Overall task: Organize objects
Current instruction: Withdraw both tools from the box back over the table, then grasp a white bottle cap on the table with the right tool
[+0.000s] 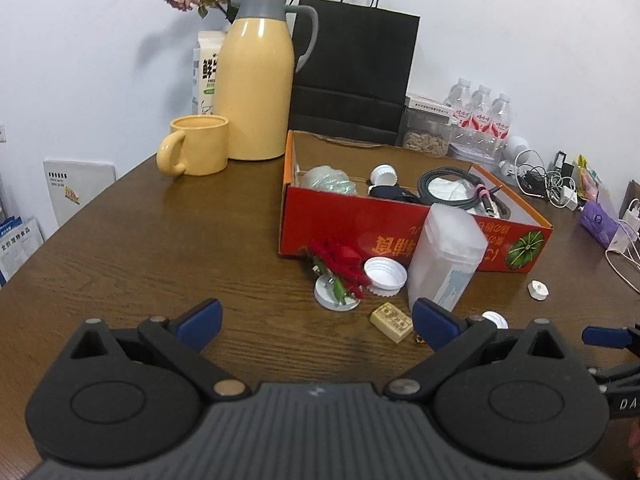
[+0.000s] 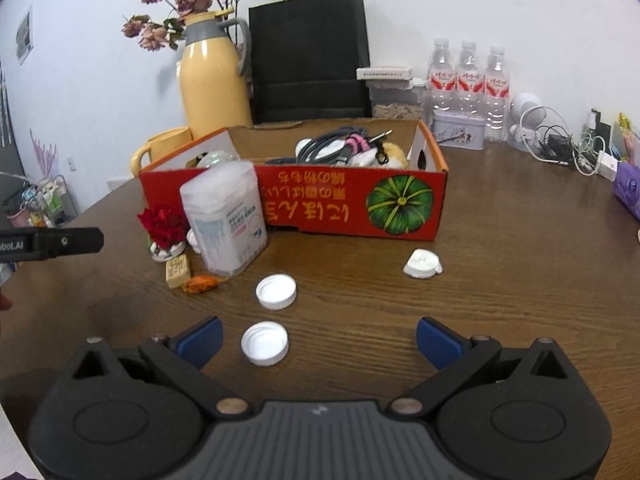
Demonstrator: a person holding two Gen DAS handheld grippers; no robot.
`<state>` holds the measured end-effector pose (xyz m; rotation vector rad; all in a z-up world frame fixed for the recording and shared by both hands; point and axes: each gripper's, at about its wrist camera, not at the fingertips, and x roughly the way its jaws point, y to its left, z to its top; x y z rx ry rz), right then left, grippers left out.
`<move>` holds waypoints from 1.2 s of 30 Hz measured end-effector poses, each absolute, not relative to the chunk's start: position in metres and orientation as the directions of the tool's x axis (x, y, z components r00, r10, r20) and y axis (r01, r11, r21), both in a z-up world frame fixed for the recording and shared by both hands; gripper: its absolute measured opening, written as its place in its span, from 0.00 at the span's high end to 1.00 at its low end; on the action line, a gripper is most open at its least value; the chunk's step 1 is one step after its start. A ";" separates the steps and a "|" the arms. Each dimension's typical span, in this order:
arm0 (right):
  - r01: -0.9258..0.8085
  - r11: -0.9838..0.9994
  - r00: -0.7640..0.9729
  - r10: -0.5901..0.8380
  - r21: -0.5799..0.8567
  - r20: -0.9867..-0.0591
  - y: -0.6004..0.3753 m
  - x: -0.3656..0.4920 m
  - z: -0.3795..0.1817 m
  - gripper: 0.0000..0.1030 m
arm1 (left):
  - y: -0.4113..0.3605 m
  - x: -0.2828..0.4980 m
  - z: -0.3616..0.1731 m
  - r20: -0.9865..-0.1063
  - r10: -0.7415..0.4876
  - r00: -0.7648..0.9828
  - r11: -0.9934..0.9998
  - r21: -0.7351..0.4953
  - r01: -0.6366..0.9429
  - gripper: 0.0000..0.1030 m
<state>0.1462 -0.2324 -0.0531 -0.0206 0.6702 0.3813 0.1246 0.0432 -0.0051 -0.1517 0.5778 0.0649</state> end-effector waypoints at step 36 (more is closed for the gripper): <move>-0.382 0.924 0.741 0.325 0.029 -0.588 -0.220 0.168 -0.059 0.74 | 0.005 0.174 -0.041 -0.613 -0.049 0.789 0.994 -0.111 -0.024 0.30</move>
